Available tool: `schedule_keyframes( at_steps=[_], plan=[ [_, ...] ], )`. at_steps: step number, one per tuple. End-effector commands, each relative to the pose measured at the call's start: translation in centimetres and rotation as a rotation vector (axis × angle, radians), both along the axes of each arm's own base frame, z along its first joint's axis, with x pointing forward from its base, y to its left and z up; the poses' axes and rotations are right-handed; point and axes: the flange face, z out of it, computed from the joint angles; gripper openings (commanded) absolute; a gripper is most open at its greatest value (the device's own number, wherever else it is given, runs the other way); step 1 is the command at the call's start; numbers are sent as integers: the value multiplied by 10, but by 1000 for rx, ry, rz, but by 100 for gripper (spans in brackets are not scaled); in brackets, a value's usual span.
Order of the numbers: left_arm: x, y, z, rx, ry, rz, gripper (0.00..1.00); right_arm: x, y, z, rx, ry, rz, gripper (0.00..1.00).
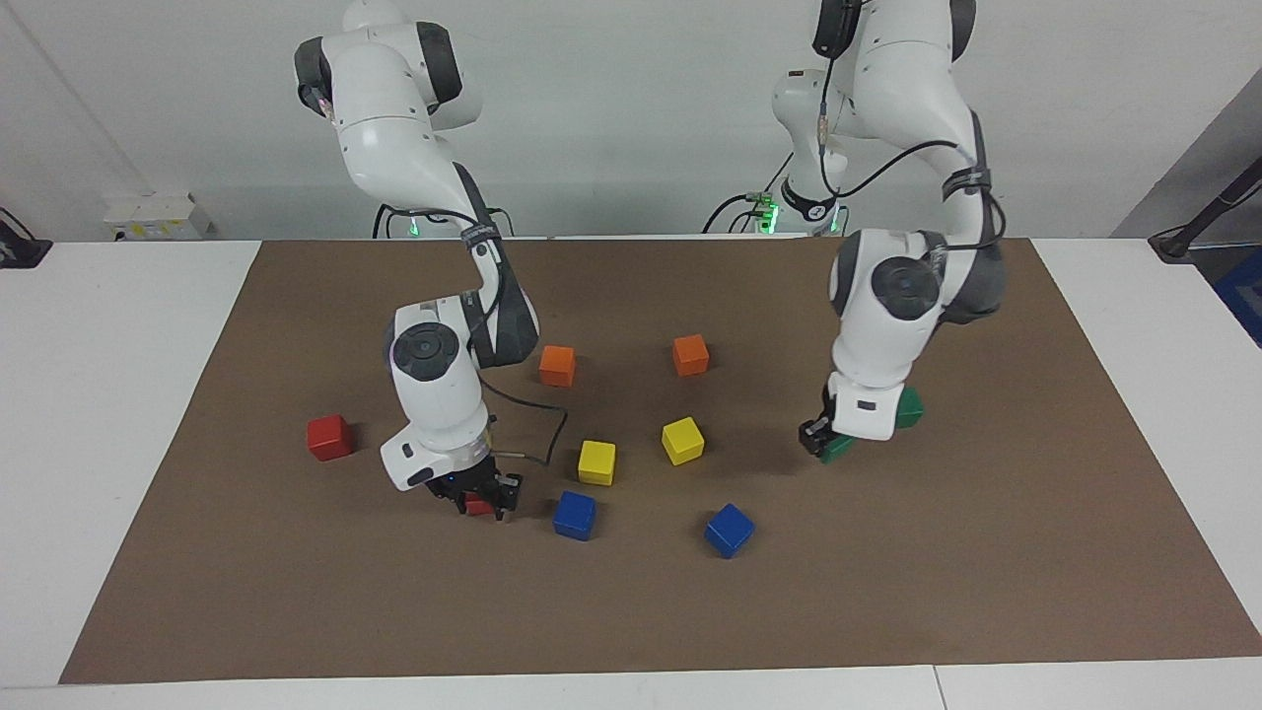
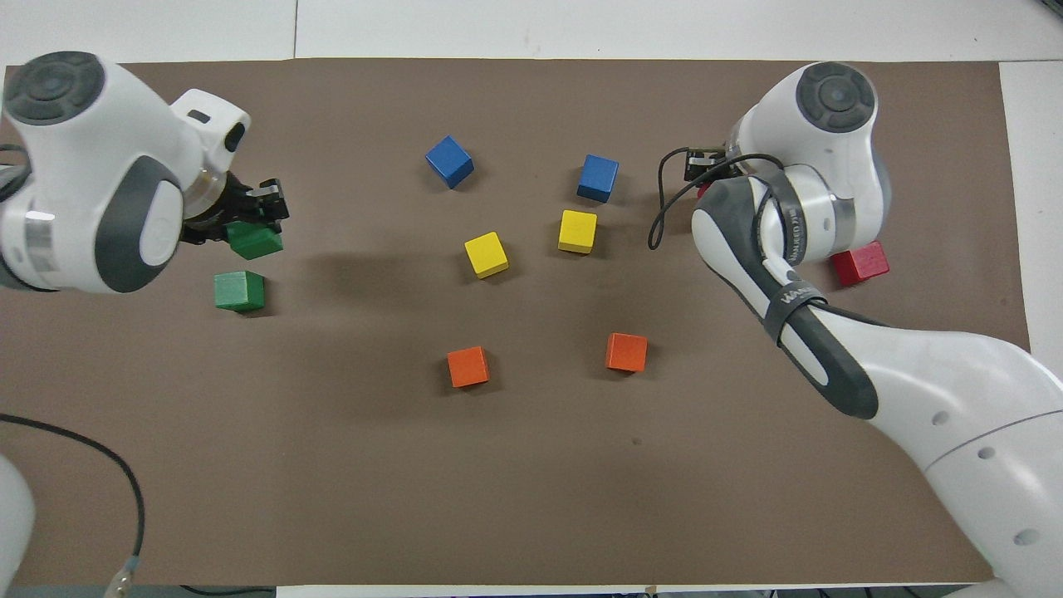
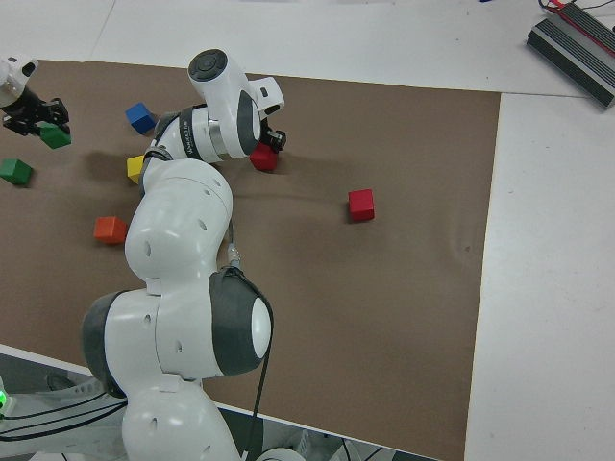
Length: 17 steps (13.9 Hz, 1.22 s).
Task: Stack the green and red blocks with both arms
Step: 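Stack green on green with the left gripper while the right gripper stacks red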
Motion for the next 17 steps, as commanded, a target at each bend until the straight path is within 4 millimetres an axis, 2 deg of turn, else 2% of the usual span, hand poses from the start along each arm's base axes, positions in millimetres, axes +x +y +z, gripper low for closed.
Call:
schedule_keyframes(
  at_steps=[1, 3, 4, 6, 8, 17],
  plan=[
    [-33, 32, -11, -29, 44, -89, 0, -16, -66, 66, -25, 32, 111, 0],
    [-36, 39, -23, -34, -13, -119, 0, -37, -113, 76, -29, 69, 154, 0],
    [-40, 49, -31, -38, -20, -163, 0, -52, -136, 68, -15, 82, 156, 0],
    [-43, 58, -38, -40, -34, -195, 0, -68, -163, 50, 15, 45, 178, 0],
    [-44, 61, -41, -40, -39, -202, 0, -78, -169, 35, 11, 16, 163, 0],
    [-53, 62, -51, -42, -37, -217, 0, -96, -184, 12, 13, 14, 118, 0]
  ],
)
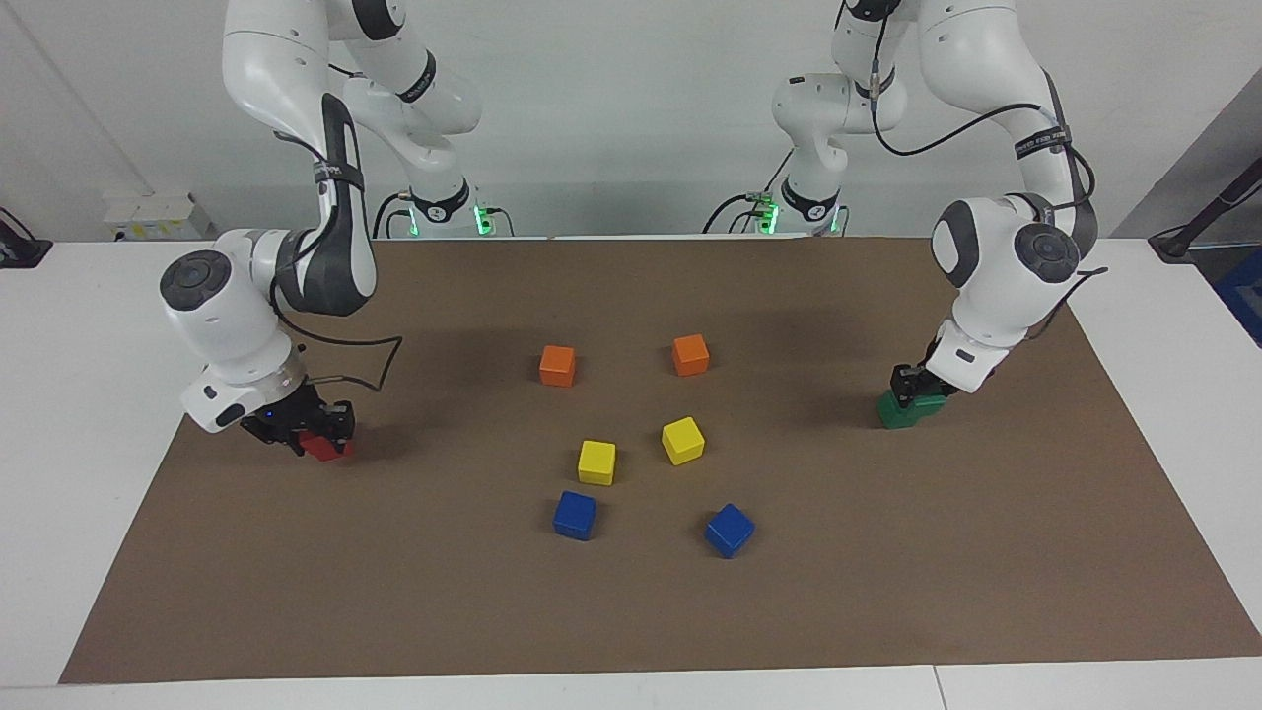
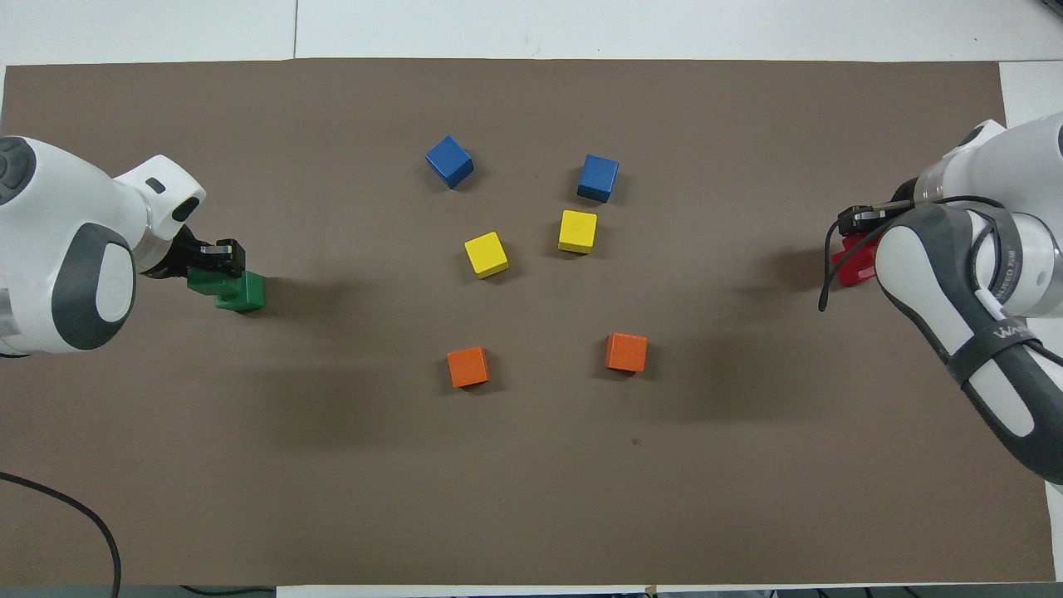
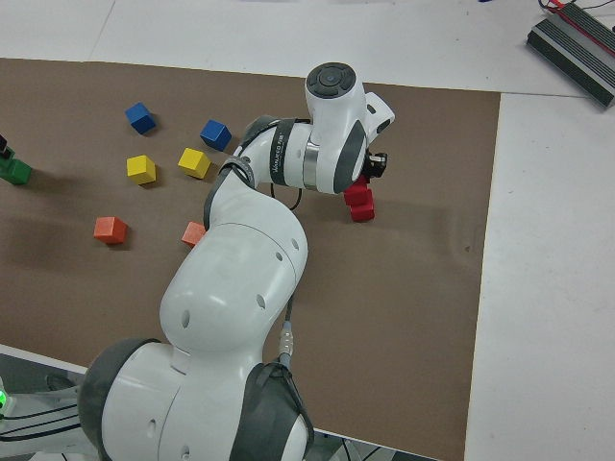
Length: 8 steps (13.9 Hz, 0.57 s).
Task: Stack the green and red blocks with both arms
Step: 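Stack green on green with the left gripper while the right gripper stacks red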
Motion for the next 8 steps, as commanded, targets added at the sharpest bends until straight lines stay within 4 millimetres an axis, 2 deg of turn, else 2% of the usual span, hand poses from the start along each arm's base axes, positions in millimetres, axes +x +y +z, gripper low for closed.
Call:
schedule_keyframes(
  at_steps=[1, 4, 5, 6, 8],
  plan=[
    [-14, 3, 1, -17, -24, -8, 0, -15, -7, 2, 12, -18, -21, 0],
    [-16, 3, 0, -17, -26, -8, 0, -15, -9, 2, 12, -18, -27, 0],
    [-15, 3, 0, -17, -30, -8, 0, -15, -9, 2, 13, -18, -27, 34],
    [-17, 3, -2, -17, -33, -8, 0, -15, -9, 2, 14, -19, -32, 99],
    [-20, 3, -9, -17, -32, -9, 0, -14, -9, 3, 12, -21, -30, 100]
  ],
)
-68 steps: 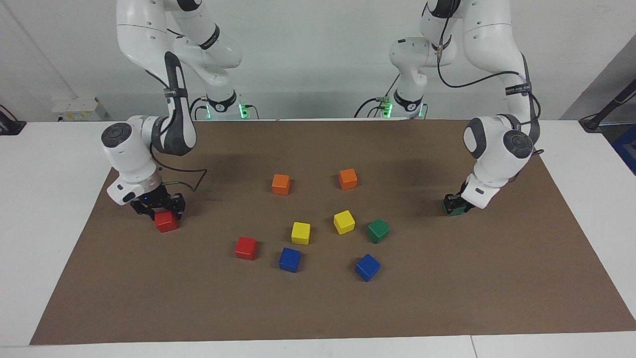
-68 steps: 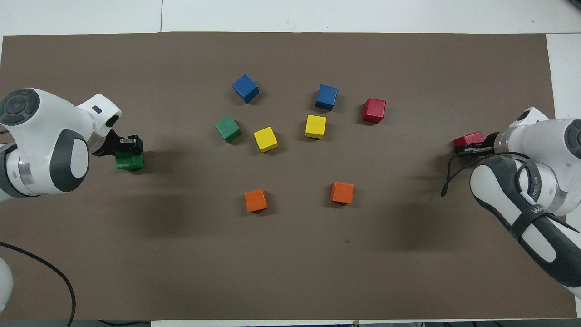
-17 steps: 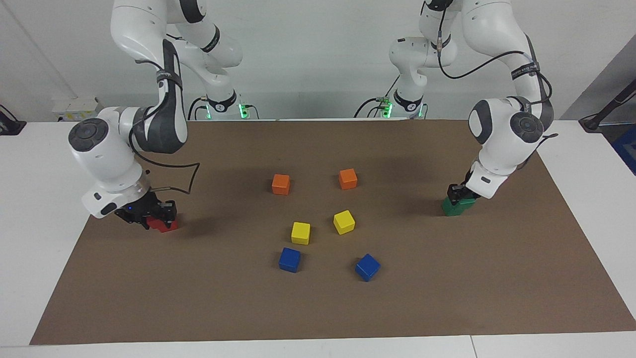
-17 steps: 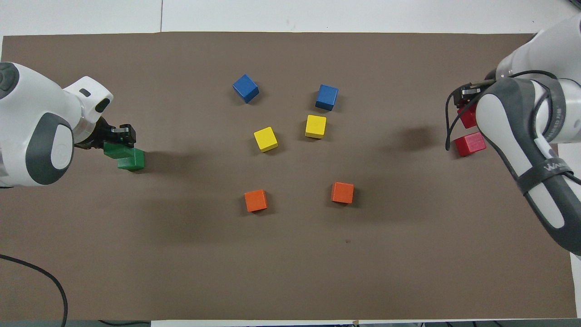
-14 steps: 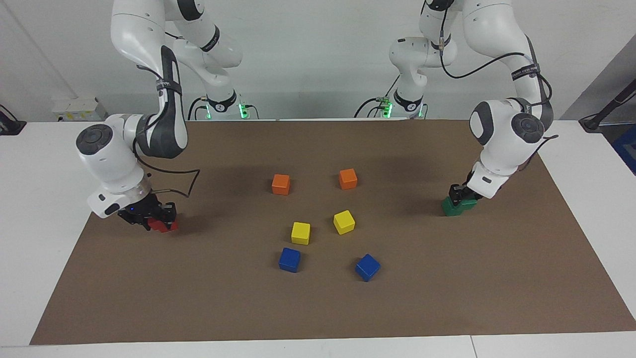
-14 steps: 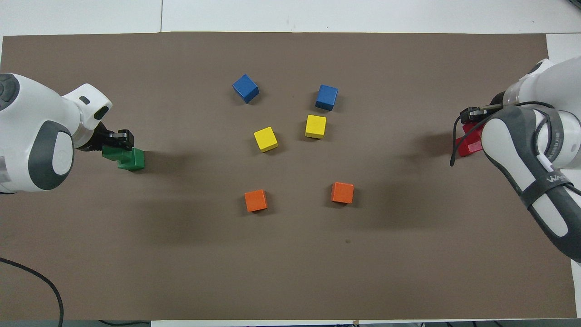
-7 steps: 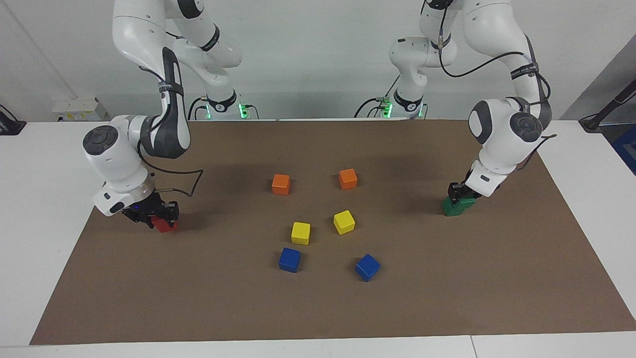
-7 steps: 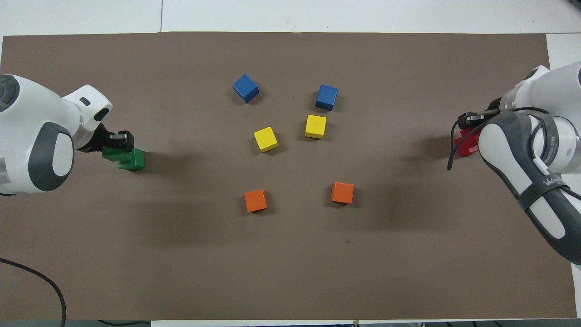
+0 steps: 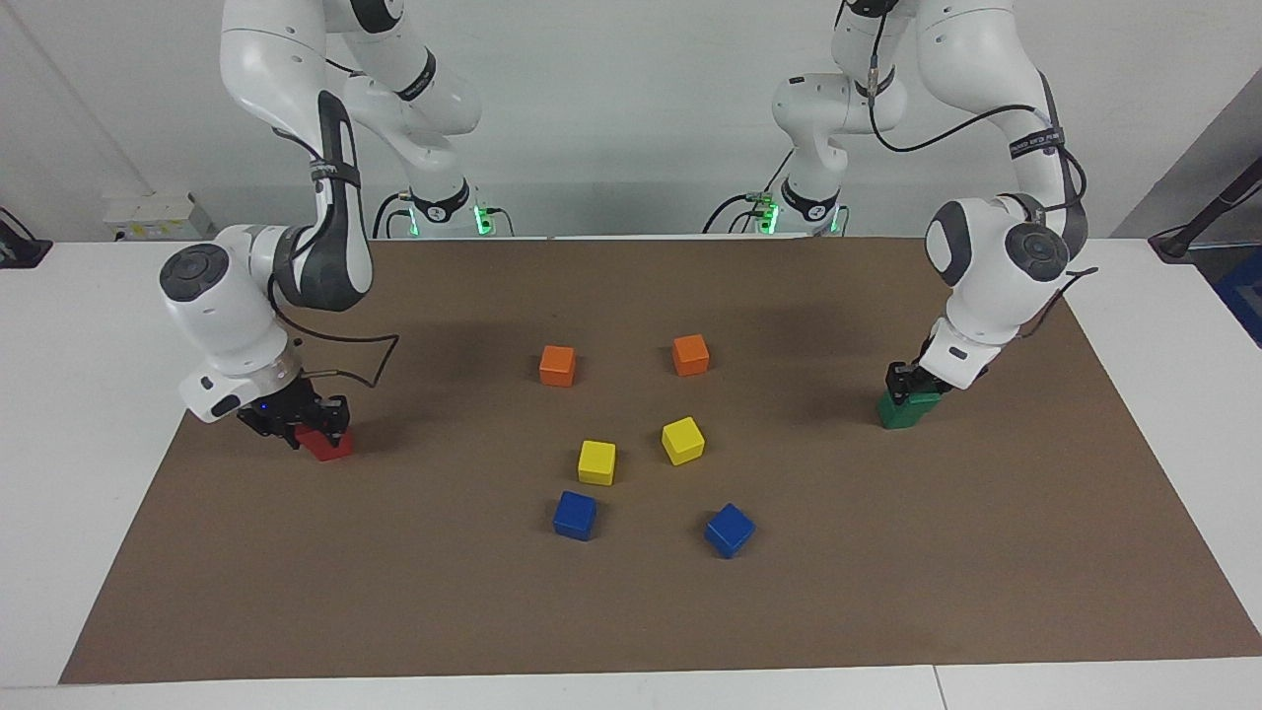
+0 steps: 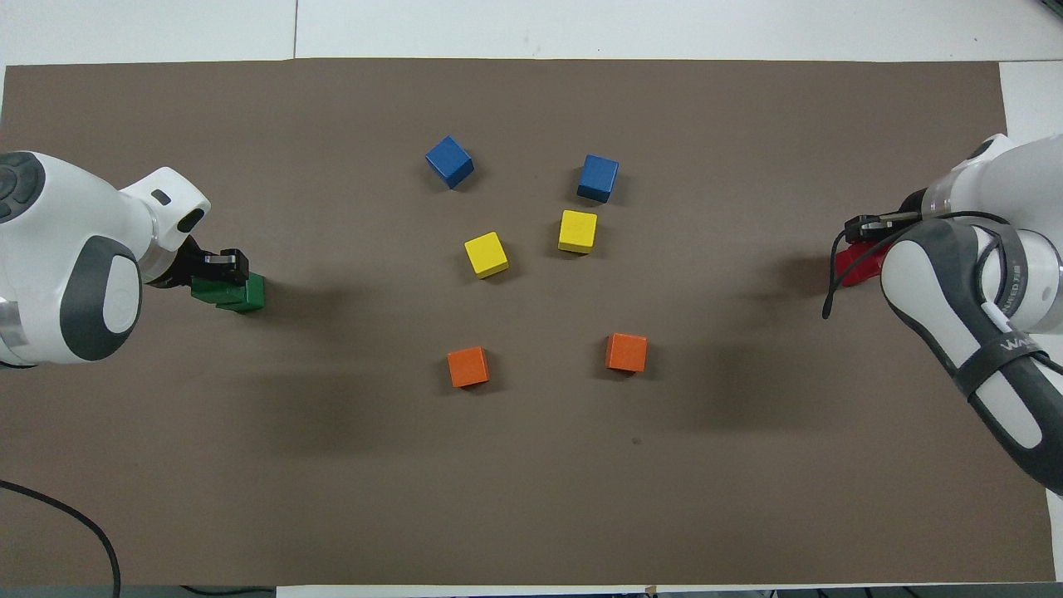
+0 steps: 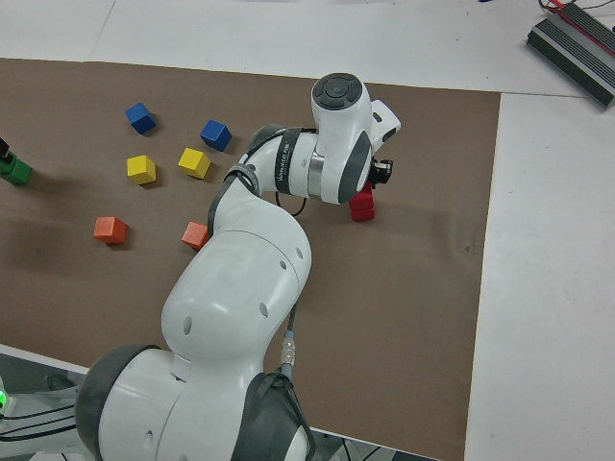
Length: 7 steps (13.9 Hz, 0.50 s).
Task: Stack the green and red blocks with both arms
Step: 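Stack green on green with the left gripper while the right gripper stacks red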
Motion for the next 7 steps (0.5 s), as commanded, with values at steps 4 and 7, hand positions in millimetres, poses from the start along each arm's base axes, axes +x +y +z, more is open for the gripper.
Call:
schedule_keyframes(
  at_steps=[4, 7],
  plan=[
    [-16, 4, -1, -16, -19, -7, 9, 2, 11, 21, 10, -28, 5, 100],
    [-18, 4, -2, -16, -16, -7, 77, 19, 31, 78, 4, 12, 42, 100]
  ],
)
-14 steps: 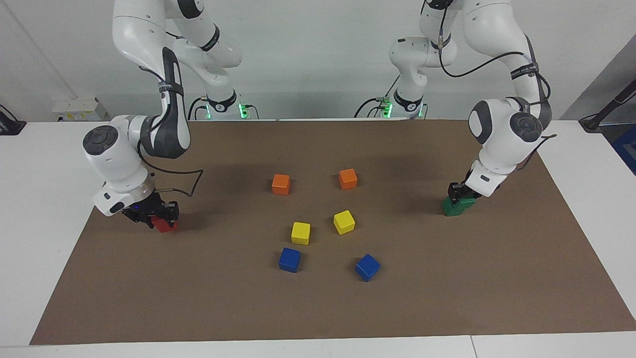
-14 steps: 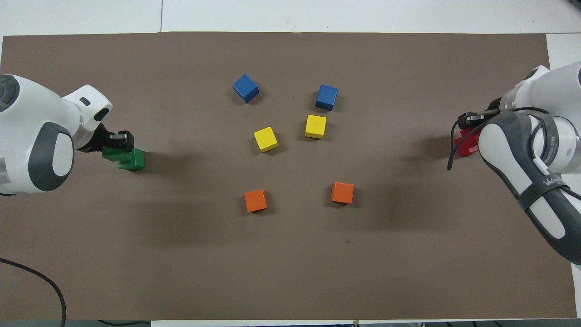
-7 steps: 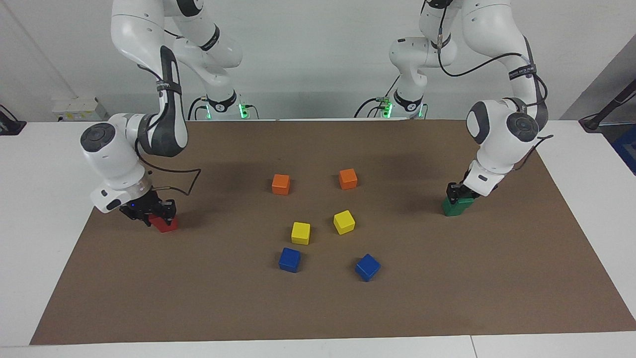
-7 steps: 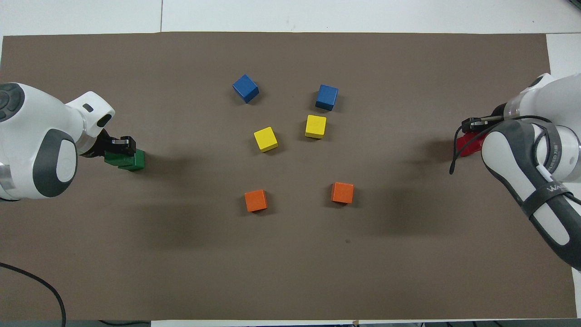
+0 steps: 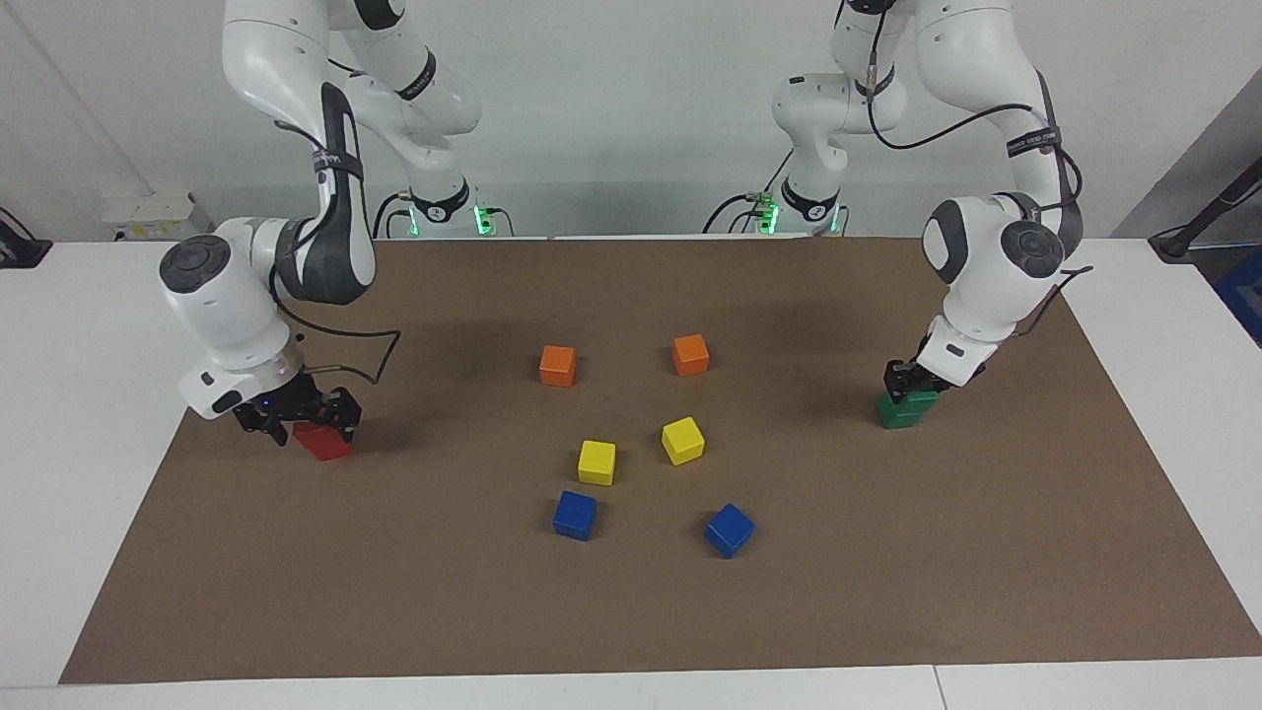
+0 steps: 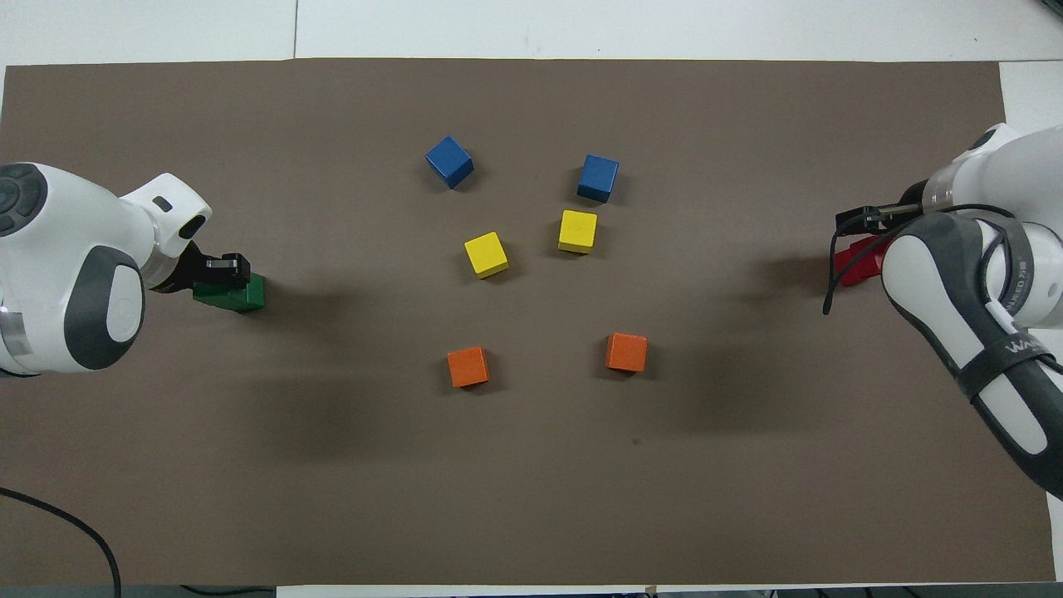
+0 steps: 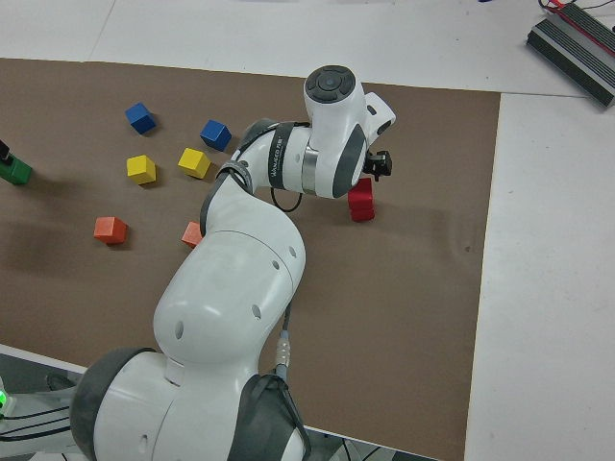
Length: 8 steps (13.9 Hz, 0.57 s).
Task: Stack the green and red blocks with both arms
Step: 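Stack green on green with the left gripper while the right gripper stacks red, then open both grippers and withdraw them from the two stacks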
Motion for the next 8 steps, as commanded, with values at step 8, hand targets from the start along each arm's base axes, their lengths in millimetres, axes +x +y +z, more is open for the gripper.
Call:
schedule_keyframes(
  at_steps=[8],
  plan=[
    [10, -1, 62, -14, 8, -4, 100, -33, 56, 197, -4, 21, 79, 100]
  ],
)
